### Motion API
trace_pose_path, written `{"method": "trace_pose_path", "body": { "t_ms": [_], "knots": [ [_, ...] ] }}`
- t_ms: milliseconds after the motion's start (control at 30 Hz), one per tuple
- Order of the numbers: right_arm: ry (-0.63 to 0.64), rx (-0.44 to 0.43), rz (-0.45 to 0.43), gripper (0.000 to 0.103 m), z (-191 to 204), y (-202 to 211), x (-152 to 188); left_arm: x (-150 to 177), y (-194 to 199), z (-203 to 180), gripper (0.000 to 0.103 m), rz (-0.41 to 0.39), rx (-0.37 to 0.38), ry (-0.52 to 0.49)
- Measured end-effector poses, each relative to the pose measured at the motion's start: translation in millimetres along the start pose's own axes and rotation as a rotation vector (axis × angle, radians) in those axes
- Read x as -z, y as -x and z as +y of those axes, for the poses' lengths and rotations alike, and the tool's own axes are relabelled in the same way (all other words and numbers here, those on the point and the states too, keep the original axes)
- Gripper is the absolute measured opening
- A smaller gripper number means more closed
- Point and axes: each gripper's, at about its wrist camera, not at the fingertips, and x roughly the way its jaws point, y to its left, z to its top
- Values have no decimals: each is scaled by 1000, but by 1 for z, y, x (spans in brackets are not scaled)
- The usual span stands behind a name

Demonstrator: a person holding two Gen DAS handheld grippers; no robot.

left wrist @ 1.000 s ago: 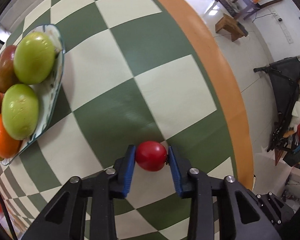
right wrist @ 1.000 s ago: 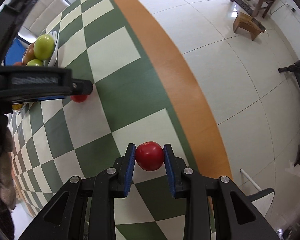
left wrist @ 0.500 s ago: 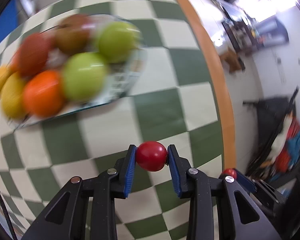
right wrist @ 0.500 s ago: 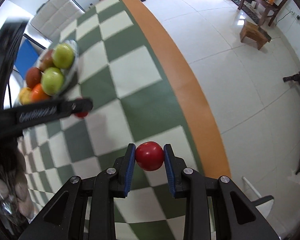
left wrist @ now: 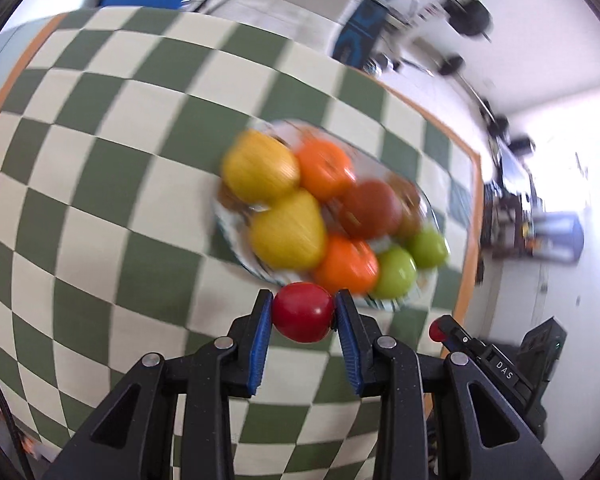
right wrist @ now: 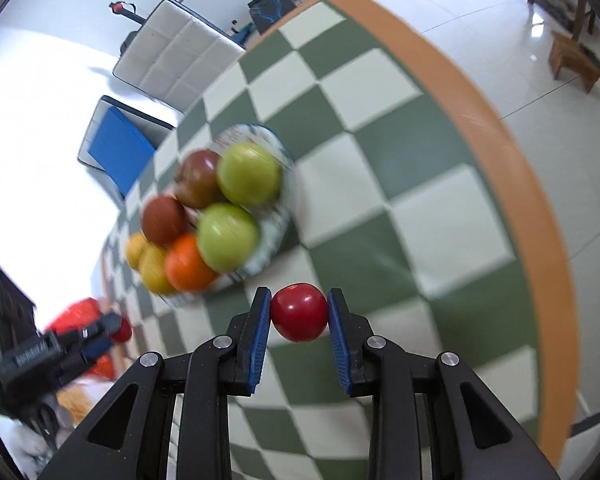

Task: Organize fruits
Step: 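Carry both tomatoes onto the plate and open both tools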

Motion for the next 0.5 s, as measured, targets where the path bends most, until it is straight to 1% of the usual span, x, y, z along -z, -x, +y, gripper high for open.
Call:
{"method": "trace_pose_path", "body": {
  "t_ms": [100, 167, 367, 433, 500],
  "knots": [
    [-25, -27, 12, 31, 15, -24, -23, -20, -9, 19, 29, -3, 3, 77],
    [-31, -30, 18, 31, 23, -36, -33, -32, -20, 30, 29, 19, 27, 131],
    [-11, 16, 40, 31, 42, -62, -52, -55, -49, 53, 30, 62, 55, 235],
    [-1, 34, 46, 31, 47, -68, -55, -56, -55, 58, 31, 78, 90, 273],
    [13, 51, 50, 31, 51, -72, -56, -55, -54, 60, 31, 81, 96, 281]
  ]
}}
